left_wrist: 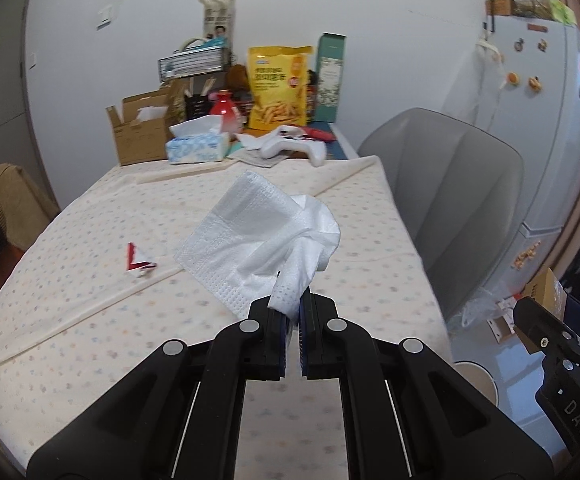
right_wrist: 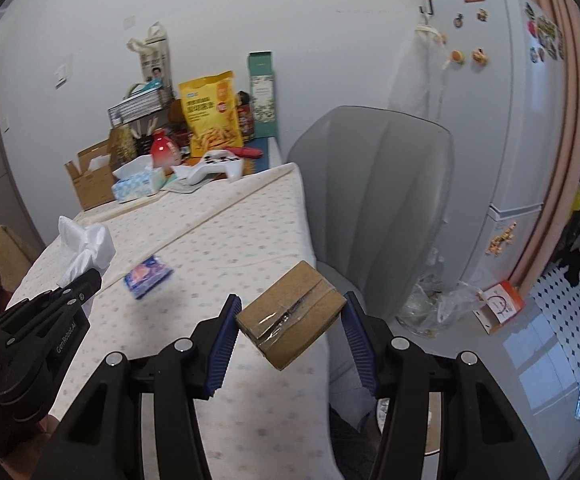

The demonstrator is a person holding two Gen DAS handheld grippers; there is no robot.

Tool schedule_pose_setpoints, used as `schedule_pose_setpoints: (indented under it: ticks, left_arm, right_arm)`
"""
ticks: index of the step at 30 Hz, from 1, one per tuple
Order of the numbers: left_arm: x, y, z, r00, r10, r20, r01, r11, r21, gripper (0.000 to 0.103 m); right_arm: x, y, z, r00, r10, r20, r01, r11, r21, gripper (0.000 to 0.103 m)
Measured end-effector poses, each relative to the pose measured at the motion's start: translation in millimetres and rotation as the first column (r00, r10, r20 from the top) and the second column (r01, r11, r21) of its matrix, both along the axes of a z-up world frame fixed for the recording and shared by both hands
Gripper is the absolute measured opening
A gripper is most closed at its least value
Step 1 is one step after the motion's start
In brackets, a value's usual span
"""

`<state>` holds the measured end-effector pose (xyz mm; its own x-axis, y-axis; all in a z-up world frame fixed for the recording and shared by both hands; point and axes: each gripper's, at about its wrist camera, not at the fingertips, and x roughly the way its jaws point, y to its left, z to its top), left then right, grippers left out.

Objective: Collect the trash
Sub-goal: 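Carry the white face mask and cardboard box in both tools over the bin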

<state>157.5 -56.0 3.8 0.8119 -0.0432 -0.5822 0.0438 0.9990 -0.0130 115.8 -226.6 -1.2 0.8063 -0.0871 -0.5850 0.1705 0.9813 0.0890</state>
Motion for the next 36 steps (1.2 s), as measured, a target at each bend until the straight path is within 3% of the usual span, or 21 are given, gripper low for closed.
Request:
schedule_pose_setpoints:
  ticks: [19,36]
  left_arm:
    - [11.9,-148.7,-19.4,0.973,-0.226,-0.049,0.229,0.972,0.061,0.006]
    - [23.1,-257.9,-79.7,0.926,-0.336,-0.173,0.359,0.925,0.124,0.006]
  right_arm:
    - [-22.6,-131.1,-18.5,0.971,-0.237,-0.035,0.238,0.971,0.02,0.051]
    - [-24.1,-235.4,-94.9,0.927,-0.335,-0.17,0.354,0.931,0.092,0.052]
